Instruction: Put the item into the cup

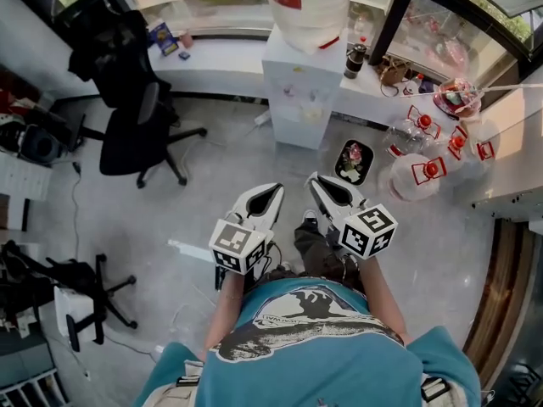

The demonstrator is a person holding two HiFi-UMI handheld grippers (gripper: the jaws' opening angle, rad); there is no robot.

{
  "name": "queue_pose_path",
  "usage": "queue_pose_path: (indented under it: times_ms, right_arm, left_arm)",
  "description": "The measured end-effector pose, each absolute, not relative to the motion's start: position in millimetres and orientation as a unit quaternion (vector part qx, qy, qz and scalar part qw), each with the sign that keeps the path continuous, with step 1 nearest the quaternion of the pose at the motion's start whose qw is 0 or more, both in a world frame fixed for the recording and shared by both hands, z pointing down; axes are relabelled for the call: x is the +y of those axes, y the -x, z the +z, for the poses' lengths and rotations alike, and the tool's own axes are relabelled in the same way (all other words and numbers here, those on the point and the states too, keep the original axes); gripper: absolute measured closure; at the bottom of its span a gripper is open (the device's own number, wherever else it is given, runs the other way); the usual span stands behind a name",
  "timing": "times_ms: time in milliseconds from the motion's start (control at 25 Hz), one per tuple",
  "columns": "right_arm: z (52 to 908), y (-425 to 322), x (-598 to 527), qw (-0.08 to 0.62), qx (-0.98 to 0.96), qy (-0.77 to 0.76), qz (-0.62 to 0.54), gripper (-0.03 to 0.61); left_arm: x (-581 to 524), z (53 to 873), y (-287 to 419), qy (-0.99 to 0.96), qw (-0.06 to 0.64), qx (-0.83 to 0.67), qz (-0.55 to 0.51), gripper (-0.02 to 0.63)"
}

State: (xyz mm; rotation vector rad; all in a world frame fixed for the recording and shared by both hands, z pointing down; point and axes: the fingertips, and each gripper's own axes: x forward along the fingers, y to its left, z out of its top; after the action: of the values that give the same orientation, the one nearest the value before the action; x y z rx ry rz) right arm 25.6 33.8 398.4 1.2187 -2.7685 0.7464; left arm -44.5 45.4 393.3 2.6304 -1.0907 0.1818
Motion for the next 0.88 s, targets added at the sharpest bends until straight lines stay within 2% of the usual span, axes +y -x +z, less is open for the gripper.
queue_pose_path:
  times_ms: [880]
  right_arm:
    - [416,-111,-107,-0.016,-0.879,-0.383,0.283,0.545]
  left_arm:
    - [-85,386,-46,-0.912,0.142,-0.374,0.092,0.601]
